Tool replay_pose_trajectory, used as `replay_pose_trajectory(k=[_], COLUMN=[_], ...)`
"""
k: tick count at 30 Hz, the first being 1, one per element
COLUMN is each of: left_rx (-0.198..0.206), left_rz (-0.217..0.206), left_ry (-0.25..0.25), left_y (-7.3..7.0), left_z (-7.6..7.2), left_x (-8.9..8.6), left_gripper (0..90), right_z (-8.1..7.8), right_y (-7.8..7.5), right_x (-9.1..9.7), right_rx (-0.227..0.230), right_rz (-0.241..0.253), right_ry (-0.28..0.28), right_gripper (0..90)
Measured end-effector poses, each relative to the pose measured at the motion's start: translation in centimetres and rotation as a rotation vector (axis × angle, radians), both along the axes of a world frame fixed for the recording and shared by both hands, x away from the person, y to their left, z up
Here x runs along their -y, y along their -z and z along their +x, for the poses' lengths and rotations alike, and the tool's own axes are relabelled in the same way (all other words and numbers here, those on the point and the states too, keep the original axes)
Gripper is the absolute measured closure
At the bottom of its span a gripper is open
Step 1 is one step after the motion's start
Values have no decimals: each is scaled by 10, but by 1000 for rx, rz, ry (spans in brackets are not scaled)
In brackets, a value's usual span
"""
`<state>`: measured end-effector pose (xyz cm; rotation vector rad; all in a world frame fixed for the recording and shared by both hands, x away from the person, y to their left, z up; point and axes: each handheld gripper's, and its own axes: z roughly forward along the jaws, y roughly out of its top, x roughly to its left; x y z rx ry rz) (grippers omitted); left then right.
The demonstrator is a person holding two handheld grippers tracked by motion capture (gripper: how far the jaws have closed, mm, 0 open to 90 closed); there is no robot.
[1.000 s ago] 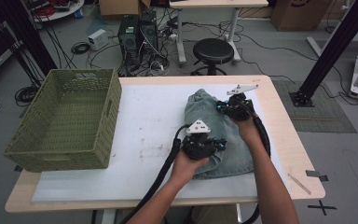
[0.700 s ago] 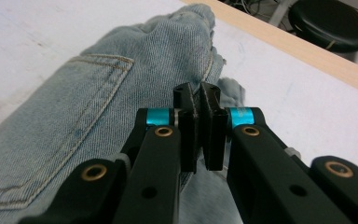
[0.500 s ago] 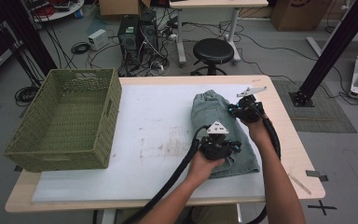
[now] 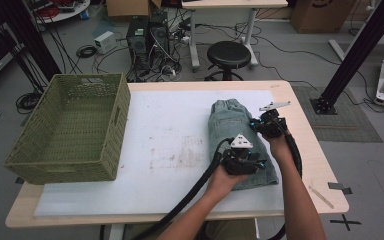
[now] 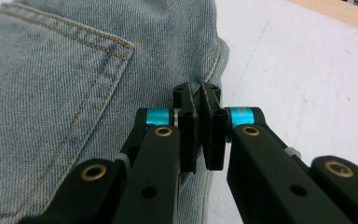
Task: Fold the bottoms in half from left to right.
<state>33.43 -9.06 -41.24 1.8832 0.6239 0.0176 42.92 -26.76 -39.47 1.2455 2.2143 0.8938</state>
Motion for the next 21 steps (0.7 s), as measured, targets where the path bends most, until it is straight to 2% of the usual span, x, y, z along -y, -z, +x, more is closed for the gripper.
replay_pose_trajectory(k=[4, 9, 10, 12, 13, 15, 16, 17, 21], left_rx=[47, 102, 105, 109, 111, 132, 137, 138, 149], left_rz=[-26, -78, -84, -103, -100, -79, -66, -63, -53], left_ry=[-45, -127, -143, -179, -194, -238, -236, -240, -262], left_y=[-8, -11, -10, -6, -5, -2, 0, 1, 8], left_z=[-1, -1, -1, -1, -1, -2, -2, -2, -3], left_x=[-25, -73, -83, -102, -110, -124, -131, -138, -165], left_gripper=[530, 444, 437, 380, 361, 252, 231, 231, 231], right_z=[-1, -5, -6, -8, -9, -14, -16, -19, -34], right_y=[5, 10, 11, 11, 11, 9, 8, 6, -2], right_x=[2, 3, 4, 5, 5, 7, 7, 8, 13], right_rx=[3, 21, 25, 30, 36, 55, 67, 77, 119], right_rz=[13, 39, 50, 79, 97, 120, 129, 140, 174], right_ry=[7, 19, 25, 45, 51, 56, 55, 56, 38], right_gripper=[873, 848, 813, 682, 640, 573, 536, 497, 473])
